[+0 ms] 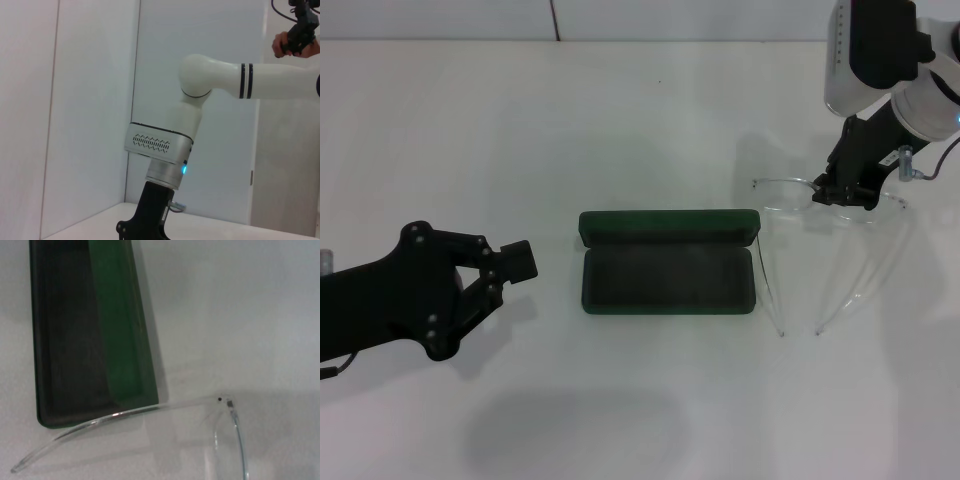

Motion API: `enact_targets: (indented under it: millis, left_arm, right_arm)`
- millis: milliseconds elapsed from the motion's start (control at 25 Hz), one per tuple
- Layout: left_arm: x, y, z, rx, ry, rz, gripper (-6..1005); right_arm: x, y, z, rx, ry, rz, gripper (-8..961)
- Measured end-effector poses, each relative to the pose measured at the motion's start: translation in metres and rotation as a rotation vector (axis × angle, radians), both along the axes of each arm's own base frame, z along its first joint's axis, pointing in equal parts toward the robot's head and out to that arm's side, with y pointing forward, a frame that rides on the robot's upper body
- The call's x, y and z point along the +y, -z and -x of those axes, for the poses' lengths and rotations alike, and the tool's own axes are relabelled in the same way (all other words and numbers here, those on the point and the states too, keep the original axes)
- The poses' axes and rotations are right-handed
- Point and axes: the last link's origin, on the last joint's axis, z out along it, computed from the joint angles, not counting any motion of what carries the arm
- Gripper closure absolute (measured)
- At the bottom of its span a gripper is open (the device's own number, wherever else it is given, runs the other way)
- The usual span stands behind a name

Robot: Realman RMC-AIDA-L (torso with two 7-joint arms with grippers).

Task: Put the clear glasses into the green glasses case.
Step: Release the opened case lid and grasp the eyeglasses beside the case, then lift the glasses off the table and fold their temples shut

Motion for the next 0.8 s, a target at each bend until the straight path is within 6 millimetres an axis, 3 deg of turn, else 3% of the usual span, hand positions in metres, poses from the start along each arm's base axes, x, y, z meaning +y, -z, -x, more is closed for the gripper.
enact_targets:
  millis: [80, 280, 800]
  left_arm:
    - [0.000, 0.000, 0.000, 0.000, 0.000, 0.000, 962]
    - [0.000, 0.000, 0.000, 0.000, -0.001, -0.001, 962]
    - [0.001, 0.000, -0.001, -0.007, -0.001, -0.007, 963]
  right_arm:
    - [0.000, 0.000, 0.000, -0.001, 0.005, 0.001, 838]
    - [-0.002, -0.001, 0.000, -0.007, 0.024, -0.003, 883]
    - [-0.019, -0.028, 0.000, 0.005, 0.026, -0.011, 885]
